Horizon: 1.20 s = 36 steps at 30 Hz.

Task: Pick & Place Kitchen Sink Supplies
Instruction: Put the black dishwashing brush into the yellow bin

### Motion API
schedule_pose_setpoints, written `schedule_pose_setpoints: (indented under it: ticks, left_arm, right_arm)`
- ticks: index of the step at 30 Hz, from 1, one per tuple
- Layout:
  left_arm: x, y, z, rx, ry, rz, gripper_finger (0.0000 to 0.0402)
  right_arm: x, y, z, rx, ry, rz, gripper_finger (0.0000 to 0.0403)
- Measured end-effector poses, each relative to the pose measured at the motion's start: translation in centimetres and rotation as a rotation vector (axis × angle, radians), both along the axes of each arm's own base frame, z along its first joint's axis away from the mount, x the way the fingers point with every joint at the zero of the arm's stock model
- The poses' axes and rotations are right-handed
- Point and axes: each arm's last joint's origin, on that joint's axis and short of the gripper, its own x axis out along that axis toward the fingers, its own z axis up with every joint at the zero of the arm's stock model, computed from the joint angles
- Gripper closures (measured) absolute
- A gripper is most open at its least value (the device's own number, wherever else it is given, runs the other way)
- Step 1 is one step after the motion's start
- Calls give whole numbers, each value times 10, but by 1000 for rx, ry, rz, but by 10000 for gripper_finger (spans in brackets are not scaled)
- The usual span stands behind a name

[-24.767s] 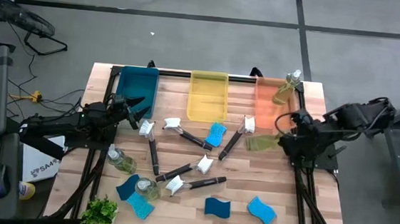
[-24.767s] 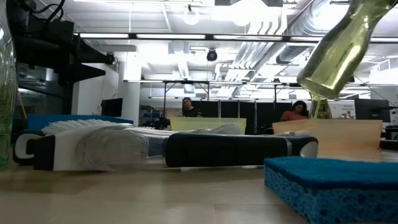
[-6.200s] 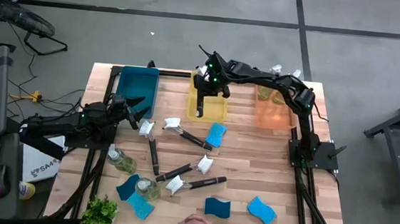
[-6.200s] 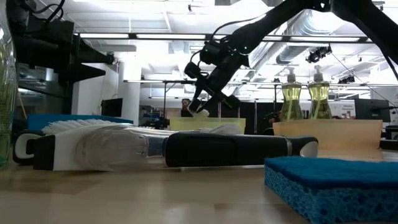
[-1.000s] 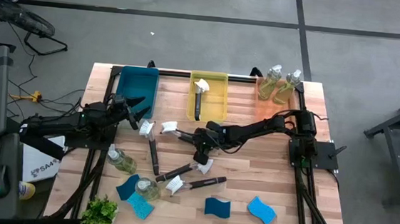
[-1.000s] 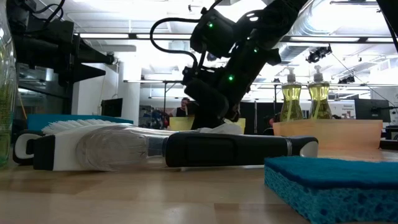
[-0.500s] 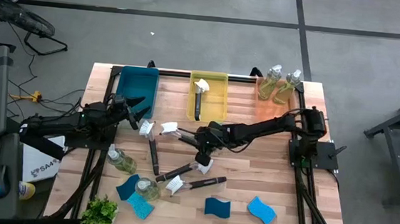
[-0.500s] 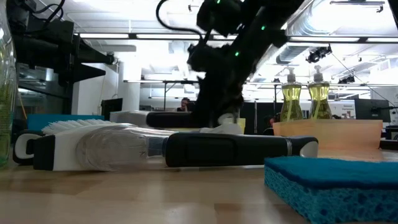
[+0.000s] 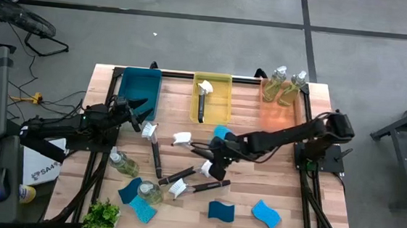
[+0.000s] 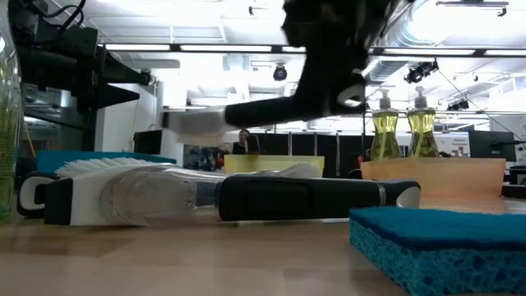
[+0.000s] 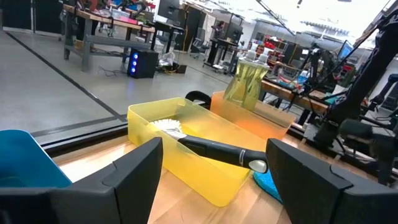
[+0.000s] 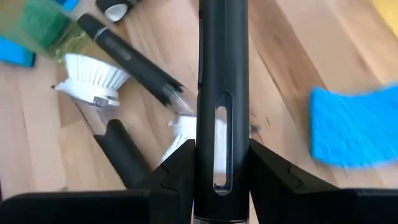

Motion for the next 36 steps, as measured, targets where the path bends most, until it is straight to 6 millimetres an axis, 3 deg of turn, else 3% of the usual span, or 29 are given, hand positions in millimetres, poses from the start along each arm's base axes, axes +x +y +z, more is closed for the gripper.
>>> schedule_pose_setpoints:
  ticks: [15,27,36]
  left_arm:
    - [0,0,0,0,0,0,121]
    - [0,0,0,0,0,0,121]
    - [0,0,0,0,0,0,121]
  right_arm:
    - [-44,-12,45,10,-61,-493,295]
    - [-50,-24,45,85,-32,-686,295]
    - [-46,-61,46,71,-72,-832,295]
